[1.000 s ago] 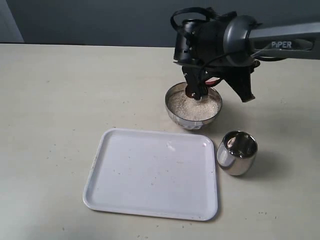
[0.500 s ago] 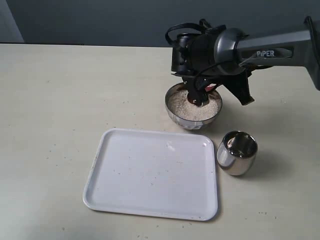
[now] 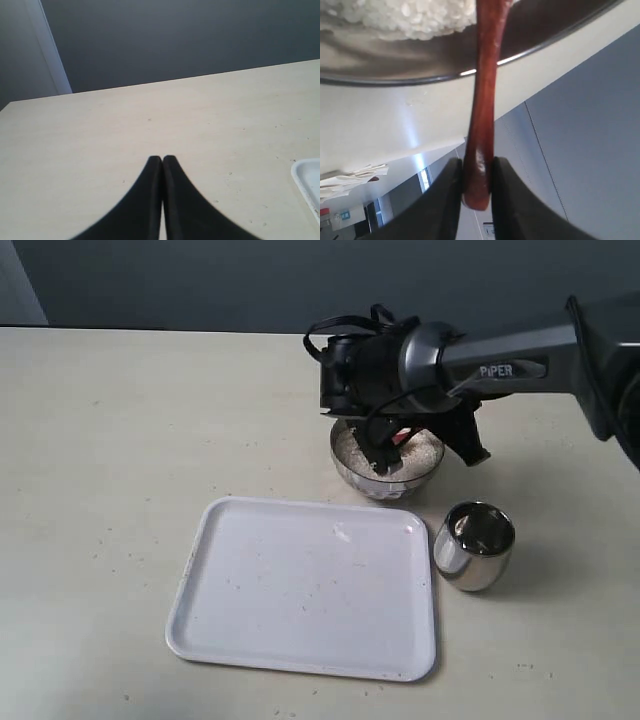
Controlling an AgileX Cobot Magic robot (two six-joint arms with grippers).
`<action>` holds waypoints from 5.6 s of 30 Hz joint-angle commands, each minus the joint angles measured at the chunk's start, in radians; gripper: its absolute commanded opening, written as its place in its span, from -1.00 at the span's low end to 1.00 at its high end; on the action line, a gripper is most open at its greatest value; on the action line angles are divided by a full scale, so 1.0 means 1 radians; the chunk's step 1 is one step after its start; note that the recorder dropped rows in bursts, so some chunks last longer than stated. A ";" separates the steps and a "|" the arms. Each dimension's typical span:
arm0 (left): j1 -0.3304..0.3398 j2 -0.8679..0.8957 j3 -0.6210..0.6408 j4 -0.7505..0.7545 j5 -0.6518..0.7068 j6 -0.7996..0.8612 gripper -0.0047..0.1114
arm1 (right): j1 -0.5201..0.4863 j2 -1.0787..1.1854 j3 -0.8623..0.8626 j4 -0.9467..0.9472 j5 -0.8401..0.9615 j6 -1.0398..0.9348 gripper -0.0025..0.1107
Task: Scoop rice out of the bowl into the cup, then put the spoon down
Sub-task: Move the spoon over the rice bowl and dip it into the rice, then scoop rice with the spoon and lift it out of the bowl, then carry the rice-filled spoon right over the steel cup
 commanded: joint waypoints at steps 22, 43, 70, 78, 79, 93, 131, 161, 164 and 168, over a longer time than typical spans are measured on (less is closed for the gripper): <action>-0.012 -0.004 -0.004 0.001 -0.001 -0.007 -0.91 | -0.048 -0.024 -0.091 0.398 -0.001 -0.151 -0.96; -0.012 -0.004 -0.004 0.001 -0.001 -0.007 -0.91 | -0.130 -0.037 -0.097 0.499 -0.001 -0.152 -0.96; -0.012 -0.004 -0.004 0.001 -0.001 -0.007 -0.91 | -0.185 -0.111 -0.097 0.662 -0.001 -0.175 -0.96; -0.012 -0.004 -0.004 0.001 -0.001 -0.007 -0.91 | -0.212 -0.117 -0.097 0.735 -0.001 -0.209 -0.96; -0.012 -0.004 -0.004 0.001 -0.001 -0.007 -0.91 | -0.214 -0.117 -0.097 0.739 -0.001 -0.209 -0.96; -0.012 -0.004 -0.004 0.001 -0.001 -0.007 -0.91 | -0.288 -0.121 -0.097 0.835 -0.001 -0.209 -0.96; -0.012 -0.004 -0.004 0.001 -0.001 -0.007 -0.91 | -0.327 -0.244 0.040 0.932 -0.001 -0.100 -0.96; -0.012 -0.004 -0.004 0.001 -0.001 -0.007 -0.91 | -0.327 -0.509 0.347 0.970 -0.001 -0.054 -0.96; -0.012 -0.004 -0.004 0.001 -0.001 -0.007 -0.91 | -0.329 -0.557 0.376 0.970 -0.001 -0.047 -0.96; -0.012 -0.004 -0.004 0.001 -0.001 -0.007 -0.91 | -0.367 -0.622 0.444 0.971 -0.001 -0.030 -0.96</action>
